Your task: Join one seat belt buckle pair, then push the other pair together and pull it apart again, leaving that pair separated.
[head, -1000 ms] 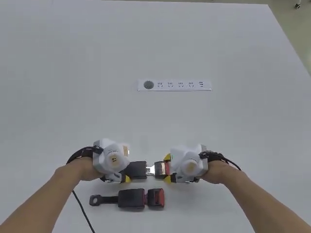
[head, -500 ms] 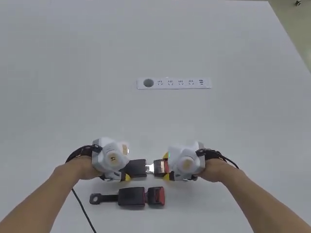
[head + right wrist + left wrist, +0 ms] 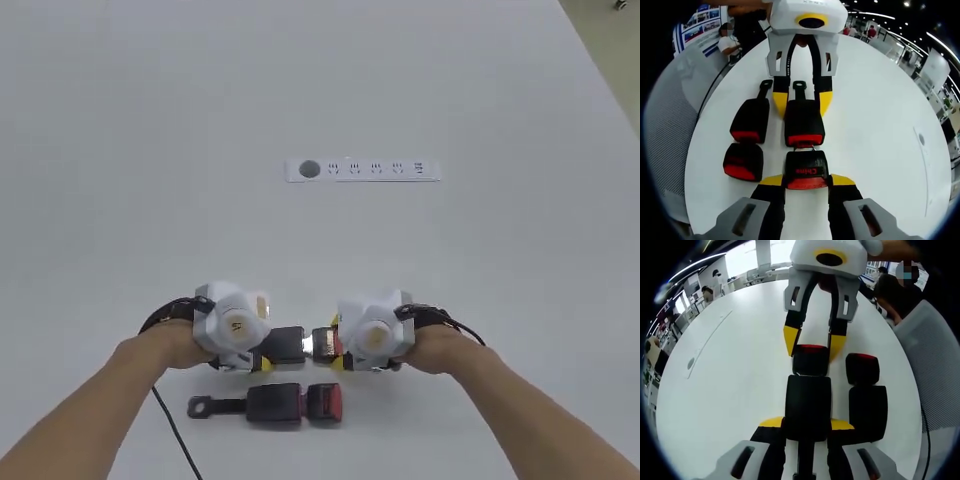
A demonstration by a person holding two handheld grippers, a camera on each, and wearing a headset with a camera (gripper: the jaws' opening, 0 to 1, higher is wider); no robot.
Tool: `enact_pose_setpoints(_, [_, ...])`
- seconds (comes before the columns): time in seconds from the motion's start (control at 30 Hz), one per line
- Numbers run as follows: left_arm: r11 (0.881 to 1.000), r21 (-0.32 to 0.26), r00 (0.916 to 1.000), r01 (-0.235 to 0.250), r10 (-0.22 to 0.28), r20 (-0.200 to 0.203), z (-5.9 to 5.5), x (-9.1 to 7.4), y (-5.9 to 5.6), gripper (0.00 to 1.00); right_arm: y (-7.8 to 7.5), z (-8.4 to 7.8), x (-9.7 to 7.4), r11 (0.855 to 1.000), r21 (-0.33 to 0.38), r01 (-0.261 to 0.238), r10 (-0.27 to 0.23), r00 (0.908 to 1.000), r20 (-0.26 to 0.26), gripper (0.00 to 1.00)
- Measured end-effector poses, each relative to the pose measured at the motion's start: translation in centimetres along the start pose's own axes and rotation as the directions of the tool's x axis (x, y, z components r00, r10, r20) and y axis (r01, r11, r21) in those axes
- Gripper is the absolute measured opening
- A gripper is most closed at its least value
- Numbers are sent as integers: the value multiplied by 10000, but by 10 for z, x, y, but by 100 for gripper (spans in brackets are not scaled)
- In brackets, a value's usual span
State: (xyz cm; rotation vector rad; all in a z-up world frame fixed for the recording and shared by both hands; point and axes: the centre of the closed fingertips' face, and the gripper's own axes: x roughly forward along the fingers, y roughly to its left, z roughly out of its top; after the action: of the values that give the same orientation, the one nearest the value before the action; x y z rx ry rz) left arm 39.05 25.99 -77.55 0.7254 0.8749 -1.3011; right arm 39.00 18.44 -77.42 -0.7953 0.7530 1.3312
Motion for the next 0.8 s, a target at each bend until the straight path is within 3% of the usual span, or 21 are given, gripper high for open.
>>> enact_pose_setpoints(0.3, [9995,296,9999,88,-90,65,4,-2,-2,31,0,1,2,10000,56,-63,63,10000,-35,27])
enact_pose_setpoints(0.8, [9981,576,9996,235,-226,-171,6,-3,-5,31,1,2,1,9998,-172,-116,112,9997,-236,27])
